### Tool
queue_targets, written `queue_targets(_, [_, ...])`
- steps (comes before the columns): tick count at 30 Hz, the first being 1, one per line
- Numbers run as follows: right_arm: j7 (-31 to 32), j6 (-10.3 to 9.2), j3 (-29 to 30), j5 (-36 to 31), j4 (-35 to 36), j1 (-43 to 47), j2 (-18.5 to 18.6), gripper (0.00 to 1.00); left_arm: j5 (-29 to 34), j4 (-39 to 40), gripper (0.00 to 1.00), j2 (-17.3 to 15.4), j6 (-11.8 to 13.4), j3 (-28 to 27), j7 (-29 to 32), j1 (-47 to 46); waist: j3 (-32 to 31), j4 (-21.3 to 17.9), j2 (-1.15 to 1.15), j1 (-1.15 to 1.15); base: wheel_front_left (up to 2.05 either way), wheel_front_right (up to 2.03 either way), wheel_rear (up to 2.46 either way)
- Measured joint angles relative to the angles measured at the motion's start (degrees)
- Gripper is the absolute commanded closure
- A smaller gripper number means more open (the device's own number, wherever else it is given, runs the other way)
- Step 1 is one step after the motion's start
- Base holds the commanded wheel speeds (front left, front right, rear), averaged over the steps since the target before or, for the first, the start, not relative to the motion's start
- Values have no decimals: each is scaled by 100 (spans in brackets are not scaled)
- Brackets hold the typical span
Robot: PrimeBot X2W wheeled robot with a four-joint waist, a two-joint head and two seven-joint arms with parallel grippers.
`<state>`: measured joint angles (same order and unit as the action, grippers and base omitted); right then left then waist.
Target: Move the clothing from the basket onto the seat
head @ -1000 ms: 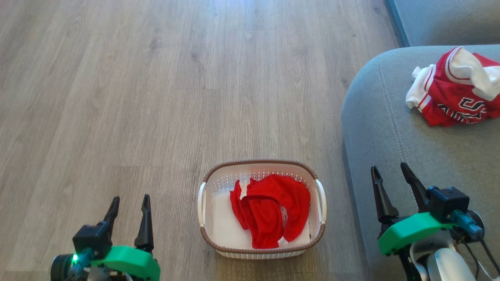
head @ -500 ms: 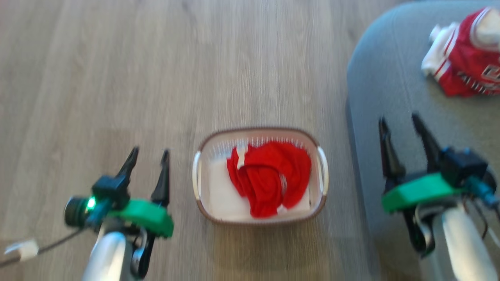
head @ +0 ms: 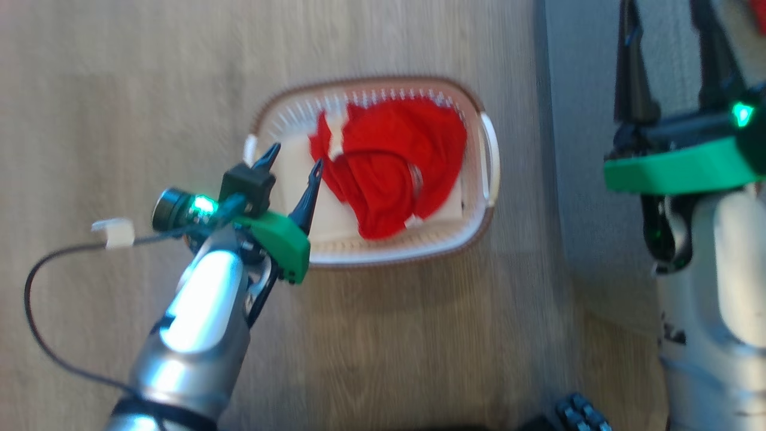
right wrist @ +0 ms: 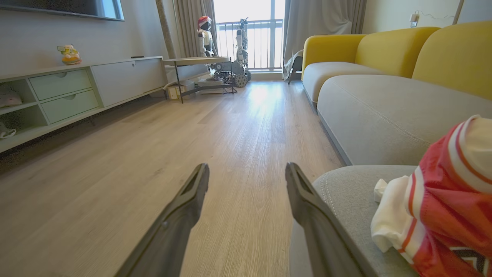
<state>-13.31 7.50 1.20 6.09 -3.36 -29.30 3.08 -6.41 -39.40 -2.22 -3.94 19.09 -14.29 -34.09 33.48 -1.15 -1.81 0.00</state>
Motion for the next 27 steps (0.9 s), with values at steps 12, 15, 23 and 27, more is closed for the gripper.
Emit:
queue_targets(12, [-109, 0, -333, 65, 237, -786, 15, 0, 104, -1682, 0, 19, 9, 541, -16, -1405, 1288, -572, 0, 0, 0, 0, 0])
queue_targets(15, [-115, 0, -454, 119, 333, -932, 18, 0, 152, -2102, 0, 18, 27, 577, -16, -1674, 1519, -736, 0, 0, 0, 0, 0])
queue_targets(23, [-134, 0, -735, 216, 570, -1034, 19, 0, 153, -2629, 0, -83, 399, 525, -16, -2245, 1909, -1048, 0, 0, 0, 0, 0])
queue_targets(27, [-135, 0, -806, 256, 662, -1042, 19, 0, 153, -2686, 0, -178, 670, 505, -16, -2452, 2036, -1107, 0, 0, 0, 0, 0])
